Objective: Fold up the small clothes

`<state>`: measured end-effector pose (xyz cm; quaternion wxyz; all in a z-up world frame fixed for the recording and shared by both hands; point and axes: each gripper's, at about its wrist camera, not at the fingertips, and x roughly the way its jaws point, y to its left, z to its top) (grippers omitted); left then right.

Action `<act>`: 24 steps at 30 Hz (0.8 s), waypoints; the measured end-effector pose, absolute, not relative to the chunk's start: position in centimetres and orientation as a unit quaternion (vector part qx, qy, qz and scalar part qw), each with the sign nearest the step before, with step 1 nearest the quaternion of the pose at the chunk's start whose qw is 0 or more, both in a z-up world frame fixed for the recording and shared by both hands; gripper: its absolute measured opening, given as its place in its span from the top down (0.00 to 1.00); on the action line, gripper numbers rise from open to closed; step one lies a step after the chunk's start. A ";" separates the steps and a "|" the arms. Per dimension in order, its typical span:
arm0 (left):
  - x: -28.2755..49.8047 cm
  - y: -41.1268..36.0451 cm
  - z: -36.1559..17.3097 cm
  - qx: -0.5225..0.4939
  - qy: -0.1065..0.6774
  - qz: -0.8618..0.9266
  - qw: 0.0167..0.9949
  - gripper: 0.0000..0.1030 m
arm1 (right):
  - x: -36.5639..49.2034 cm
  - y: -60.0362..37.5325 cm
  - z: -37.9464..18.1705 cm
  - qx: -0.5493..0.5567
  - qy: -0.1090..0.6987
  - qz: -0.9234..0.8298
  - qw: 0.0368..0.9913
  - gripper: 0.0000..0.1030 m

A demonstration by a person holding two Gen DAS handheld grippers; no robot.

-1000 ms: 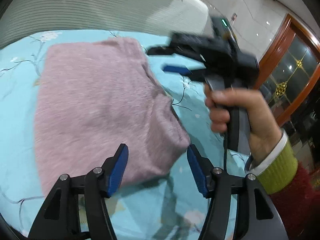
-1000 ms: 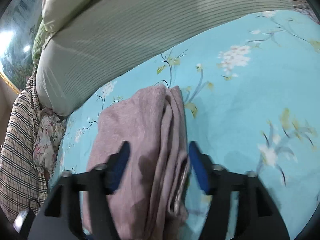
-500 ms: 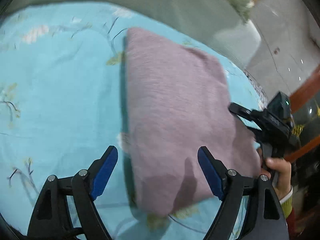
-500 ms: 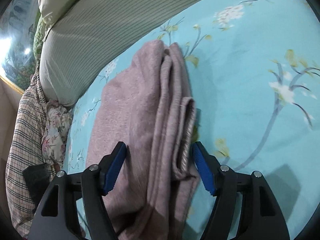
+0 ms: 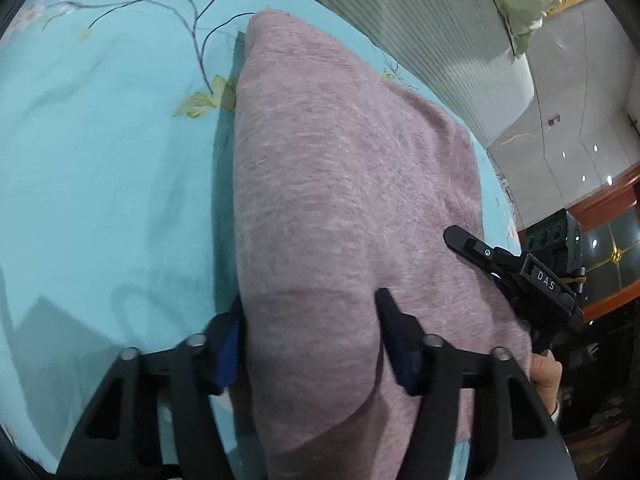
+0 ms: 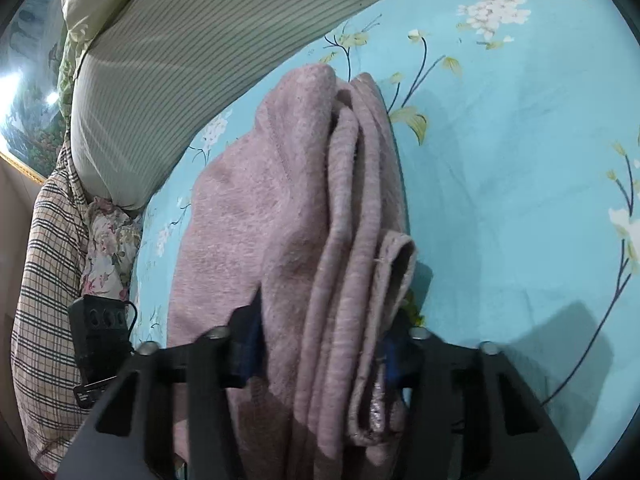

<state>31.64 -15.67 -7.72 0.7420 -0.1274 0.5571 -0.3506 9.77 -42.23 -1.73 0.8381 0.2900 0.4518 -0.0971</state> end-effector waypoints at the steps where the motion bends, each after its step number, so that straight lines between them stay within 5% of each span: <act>1: 31.5 -15.8 -7.6 -0.119 0.553 -0.351 0.746 0.52 | 9.7 -42.0 -1.6 0.285 0.451 -0.097 0.840 0.63; 6: 30.1 -14.9 -5.5 -0.116 0.527 -0.352 0.765 0.63 | 10.2 -39.6 0.0 0.269 0.437 -0.086 0.854 0.68; 24: 22.4 5.2 1.4 -0.105 0.444 -0.239 0.857 0.64 | 18.0 -23.4 -4.2 0.256 0.462 0.079 0.845 0.68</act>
